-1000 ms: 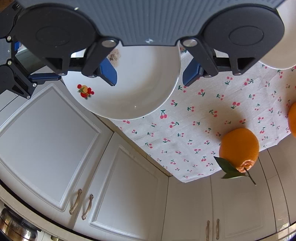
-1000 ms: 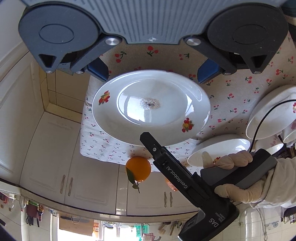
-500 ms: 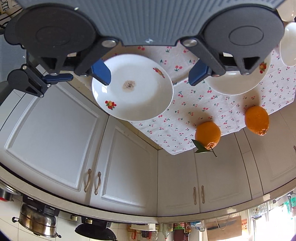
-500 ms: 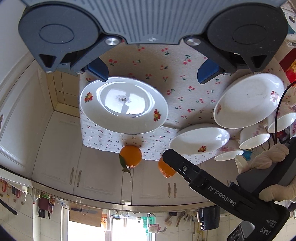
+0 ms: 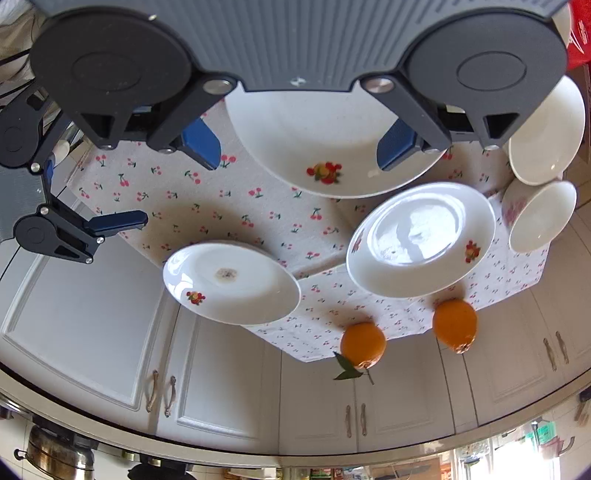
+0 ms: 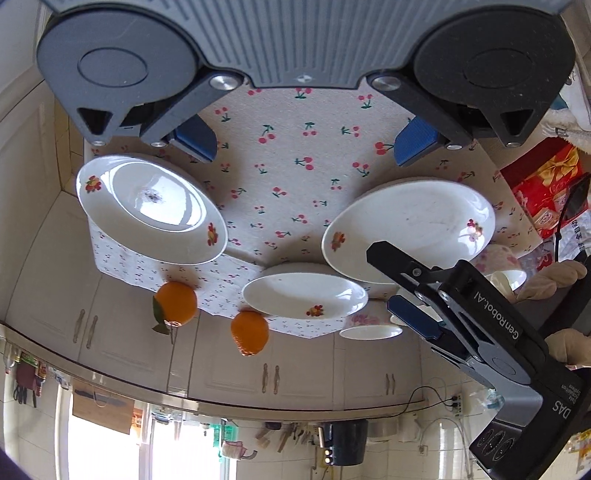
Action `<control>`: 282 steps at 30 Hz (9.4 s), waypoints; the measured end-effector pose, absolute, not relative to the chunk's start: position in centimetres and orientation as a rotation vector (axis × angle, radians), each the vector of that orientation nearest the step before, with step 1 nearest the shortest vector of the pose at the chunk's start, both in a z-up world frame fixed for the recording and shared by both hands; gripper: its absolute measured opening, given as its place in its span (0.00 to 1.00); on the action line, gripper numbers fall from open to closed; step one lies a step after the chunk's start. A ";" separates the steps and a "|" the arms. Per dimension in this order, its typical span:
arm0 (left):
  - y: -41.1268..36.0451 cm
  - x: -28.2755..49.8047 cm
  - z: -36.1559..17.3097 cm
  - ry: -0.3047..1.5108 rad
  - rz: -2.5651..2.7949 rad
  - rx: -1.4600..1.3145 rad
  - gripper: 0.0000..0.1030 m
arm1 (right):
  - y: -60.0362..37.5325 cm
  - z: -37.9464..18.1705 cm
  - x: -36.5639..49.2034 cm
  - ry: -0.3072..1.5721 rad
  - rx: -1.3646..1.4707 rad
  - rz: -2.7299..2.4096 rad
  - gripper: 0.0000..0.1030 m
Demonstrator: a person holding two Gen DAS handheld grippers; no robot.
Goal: Organize plates and bowls
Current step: 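Move the right gripper to the rim of the large fruit-decal plate, then close the right gripper on the rim of the large plate, then lift the large plate with the right gripper toward another white plate, then lower the large plate onto the other plate and open the right gripper, then move the right gripper to the rim of the fruit-decal plate on the cloth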
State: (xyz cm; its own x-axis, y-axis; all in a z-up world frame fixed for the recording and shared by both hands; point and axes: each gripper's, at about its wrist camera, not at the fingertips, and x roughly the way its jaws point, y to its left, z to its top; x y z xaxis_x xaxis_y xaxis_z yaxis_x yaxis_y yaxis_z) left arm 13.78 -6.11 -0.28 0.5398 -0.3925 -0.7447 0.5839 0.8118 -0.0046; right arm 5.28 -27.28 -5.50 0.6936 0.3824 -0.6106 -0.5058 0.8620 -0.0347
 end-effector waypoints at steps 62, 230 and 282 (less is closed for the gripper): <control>0.0 5.7 -8.2 0.691 -0.377 0.150 0.96 | -18.5 -6.5 21.6 0.950 -0.198 0.878 0.93; -14.6 18.5 -5.0 0.656 -0.772 0.258 0.96 | -40.1 -4.2 23.7 0.977 -0.093 0.394 1.00; -6.1 23.0 -9.0 0.742 -0.104 0.052 0.99 | -25.7 -1.3 20.5 0.732 -0.387 0.548 1.00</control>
State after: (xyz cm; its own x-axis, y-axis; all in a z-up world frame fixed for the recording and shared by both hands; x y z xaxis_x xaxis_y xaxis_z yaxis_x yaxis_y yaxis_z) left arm 22.98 -6.06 -8.98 0.7324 -0.0758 -0.6766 0.1125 0.9936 0.0104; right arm 20.54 -25.72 -1.32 0.6150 0.3315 -0.7154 -0.5927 0.7928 -0.1422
